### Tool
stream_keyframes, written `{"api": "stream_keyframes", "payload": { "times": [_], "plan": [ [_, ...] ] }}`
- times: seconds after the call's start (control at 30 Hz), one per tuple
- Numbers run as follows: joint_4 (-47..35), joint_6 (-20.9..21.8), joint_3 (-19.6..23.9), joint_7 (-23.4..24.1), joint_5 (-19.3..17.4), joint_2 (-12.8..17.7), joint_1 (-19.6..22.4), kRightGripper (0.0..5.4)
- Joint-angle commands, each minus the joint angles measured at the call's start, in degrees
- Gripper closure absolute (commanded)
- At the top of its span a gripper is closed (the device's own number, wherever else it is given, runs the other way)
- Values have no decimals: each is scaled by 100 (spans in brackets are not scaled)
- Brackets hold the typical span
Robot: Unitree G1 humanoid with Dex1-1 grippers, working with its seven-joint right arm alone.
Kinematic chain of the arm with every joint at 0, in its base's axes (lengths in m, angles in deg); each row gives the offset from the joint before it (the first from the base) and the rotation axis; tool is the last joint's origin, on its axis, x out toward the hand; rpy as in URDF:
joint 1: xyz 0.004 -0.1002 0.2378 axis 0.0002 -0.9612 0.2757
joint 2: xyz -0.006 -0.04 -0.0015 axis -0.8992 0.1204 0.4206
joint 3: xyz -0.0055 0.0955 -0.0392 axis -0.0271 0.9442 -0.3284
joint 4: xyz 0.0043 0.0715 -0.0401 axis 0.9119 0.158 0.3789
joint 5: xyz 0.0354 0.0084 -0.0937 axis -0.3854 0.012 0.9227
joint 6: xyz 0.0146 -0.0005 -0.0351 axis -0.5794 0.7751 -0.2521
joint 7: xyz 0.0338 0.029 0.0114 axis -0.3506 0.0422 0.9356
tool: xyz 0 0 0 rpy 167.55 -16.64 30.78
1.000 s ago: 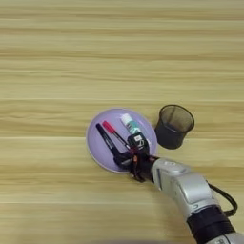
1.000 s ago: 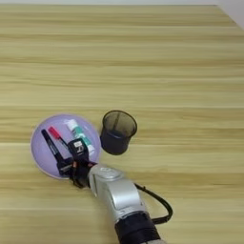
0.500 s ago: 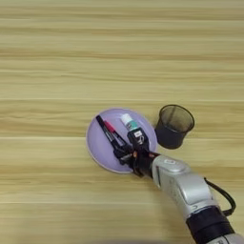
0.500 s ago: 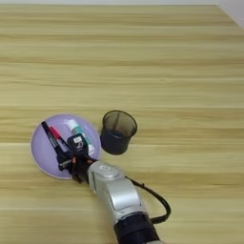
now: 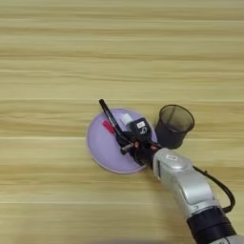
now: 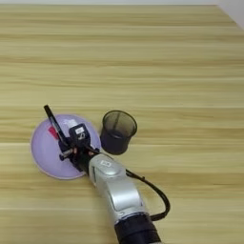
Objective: Move the objects on the table
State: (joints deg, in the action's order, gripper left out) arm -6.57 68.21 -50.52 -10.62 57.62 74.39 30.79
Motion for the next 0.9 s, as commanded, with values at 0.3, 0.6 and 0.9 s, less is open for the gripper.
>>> {"api": "stream_keyframes", "payload": {
  "times": [0.3, 0.6, 0.9],
  "plan": [
    [-460, 374, 130, 128, 19, -1, 167, 435],
    [-964, 350, 368, 160, -55, 128, 147, 435],
    [-1759, -222, 621, 157, -254, 228, 117, 435]
  ]
}}
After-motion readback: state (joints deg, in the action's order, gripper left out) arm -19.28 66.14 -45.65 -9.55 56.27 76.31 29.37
